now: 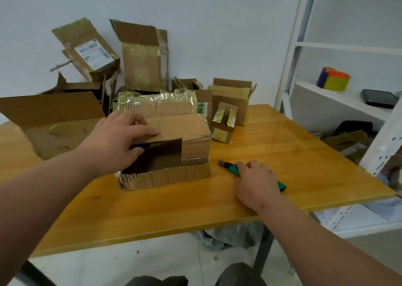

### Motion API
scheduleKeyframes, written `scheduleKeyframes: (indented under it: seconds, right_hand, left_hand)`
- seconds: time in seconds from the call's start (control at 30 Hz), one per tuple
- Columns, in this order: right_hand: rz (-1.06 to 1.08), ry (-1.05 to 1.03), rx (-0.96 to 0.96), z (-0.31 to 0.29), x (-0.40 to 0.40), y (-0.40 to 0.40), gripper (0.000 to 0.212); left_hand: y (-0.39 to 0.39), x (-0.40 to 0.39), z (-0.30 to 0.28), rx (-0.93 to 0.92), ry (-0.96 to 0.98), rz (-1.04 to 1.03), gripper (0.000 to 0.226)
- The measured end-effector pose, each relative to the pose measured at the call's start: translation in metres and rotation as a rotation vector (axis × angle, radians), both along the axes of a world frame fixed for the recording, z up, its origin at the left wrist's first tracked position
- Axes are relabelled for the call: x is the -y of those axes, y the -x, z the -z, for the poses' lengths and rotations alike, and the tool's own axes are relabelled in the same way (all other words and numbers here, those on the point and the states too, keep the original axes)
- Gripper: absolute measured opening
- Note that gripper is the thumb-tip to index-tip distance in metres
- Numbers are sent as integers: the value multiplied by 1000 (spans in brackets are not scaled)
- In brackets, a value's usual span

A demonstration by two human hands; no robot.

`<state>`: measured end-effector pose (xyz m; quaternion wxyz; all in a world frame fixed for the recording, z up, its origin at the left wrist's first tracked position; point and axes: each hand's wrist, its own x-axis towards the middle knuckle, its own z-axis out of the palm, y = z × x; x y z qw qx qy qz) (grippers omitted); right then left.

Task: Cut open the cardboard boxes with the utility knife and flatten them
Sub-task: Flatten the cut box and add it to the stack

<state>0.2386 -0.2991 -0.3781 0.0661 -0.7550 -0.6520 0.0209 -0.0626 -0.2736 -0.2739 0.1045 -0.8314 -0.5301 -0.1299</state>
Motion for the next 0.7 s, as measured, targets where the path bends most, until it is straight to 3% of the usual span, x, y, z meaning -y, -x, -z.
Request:
scheduleKeyframes:
  seconds: [0.27, 0.37, 0.53, 0.7]
  right_hand:
    - [-86, -394, -412, -22, 0, 50, 53]
    - [-101, -404, -521, -25, -4, 75, 70]
    - [70, -336, -619, -25, -13, 104, 114]
    - [201, -360, -623, -24, -20, 119, 116]
  left_hand:
    - [21, 14, 25, 38, 35, -177, 87]
    - [19, 14, 31, 85, 114, -177, 102]
    - [19, 10, 33, 44, 178, -172, 122]
    - [20, 9, 35, -44, 160, -167, 134]
